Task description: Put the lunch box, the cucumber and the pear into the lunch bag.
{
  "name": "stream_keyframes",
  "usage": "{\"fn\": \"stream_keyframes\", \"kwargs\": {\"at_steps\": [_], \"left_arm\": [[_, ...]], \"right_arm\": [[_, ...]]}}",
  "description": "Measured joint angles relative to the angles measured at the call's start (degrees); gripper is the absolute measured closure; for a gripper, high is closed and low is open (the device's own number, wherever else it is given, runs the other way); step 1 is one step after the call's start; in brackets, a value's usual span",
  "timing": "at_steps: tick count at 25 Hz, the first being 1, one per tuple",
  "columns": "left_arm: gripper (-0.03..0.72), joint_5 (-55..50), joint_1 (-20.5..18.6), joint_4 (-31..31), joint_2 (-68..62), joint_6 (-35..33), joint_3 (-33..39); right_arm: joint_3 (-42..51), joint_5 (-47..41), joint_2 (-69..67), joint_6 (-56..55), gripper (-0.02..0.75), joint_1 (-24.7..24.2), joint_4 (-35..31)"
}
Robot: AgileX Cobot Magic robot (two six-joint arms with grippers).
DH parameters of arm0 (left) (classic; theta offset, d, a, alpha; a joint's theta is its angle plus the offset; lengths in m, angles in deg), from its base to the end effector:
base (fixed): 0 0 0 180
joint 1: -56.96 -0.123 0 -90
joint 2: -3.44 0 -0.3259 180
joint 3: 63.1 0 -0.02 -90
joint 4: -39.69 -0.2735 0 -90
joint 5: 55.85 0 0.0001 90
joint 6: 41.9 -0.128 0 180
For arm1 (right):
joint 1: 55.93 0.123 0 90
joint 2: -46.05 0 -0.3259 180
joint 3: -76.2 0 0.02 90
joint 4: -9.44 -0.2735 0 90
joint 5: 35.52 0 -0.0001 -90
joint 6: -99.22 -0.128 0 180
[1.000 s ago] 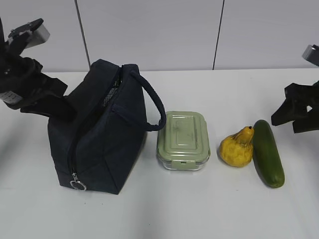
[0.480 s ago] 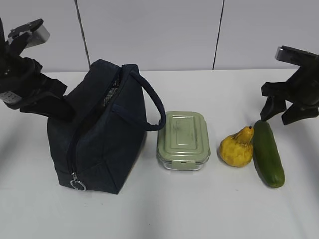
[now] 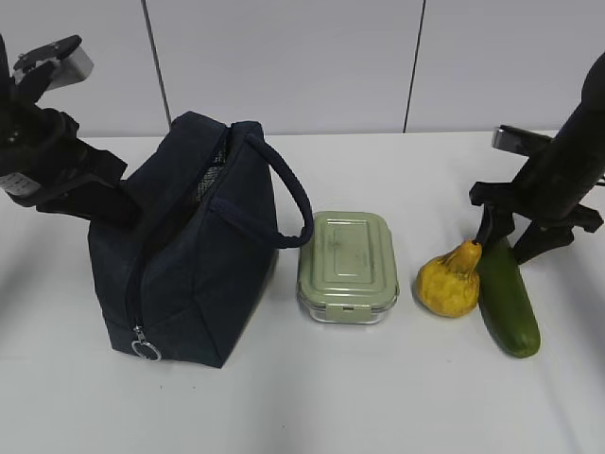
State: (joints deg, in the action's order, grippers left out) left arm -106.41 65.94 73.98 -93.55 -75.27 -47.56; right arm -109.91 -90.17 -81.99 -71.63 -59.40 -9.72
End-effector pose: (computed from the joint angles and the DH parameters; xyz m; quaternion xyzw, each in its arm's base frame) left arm 0.3308 -0.1087 0.2535 0.1999 0.9362 -0.2173 0.1907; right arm 0.4554 0.0067 0.1291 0.0432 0.9890 0.1345 0.0445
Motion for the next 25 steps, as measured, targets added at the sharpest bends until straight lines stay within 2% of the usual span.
{"fn": "stream_keyframes", "kwargs": {"at_steps": [3, 10, 15, 18, 20, 23, 25], "left_arm": [[0.680, 0.07, 0.00, -0.02, 0.00, 0.00, 0.00], [0.680, 0.25, 0.00, -0.07, 0.00, 0.00, 0.00], [0.680, 0.30, 0.00, -0.07, 0.00, -0.05, 0.00], [0.680, 0.32, 0.00, -0.07, 0.00, -0.05, 0.00], [0.680, 0.37, 0.00, -0.07, 0.00, -0.05, 0.00], [0.680, 0.37, 0.00, -0.07, 0.00, -0.05, 0.00], [0.680, 0.37, 0.00, -0.07, 0.00, -0.05, 0.00]], "right_arm": [[-0.24, -1.92, -1.56, -0.07, 0.291, 0.00, 0.17], [-2.24, -4.72, -1.66, -0.07, 0.358, 0.00, 2.16], [-8.99, -7.03, 4.80, 0.85, 0.358, 0.00, 1.32], [-14.45, -8.51, 10.21, 5.17, 0.359, 0.66, -6.06], [-17.39, -8.63, 13.26, 10.50, 0.359, 3.03, -14.21], [-20.73, -6.16, 15.79, 19.41, 0.359, 9.89, -27.25], [-21.26, -1.56, 15.91, 24.55, 0.360, 15.37, -33.36]]}}
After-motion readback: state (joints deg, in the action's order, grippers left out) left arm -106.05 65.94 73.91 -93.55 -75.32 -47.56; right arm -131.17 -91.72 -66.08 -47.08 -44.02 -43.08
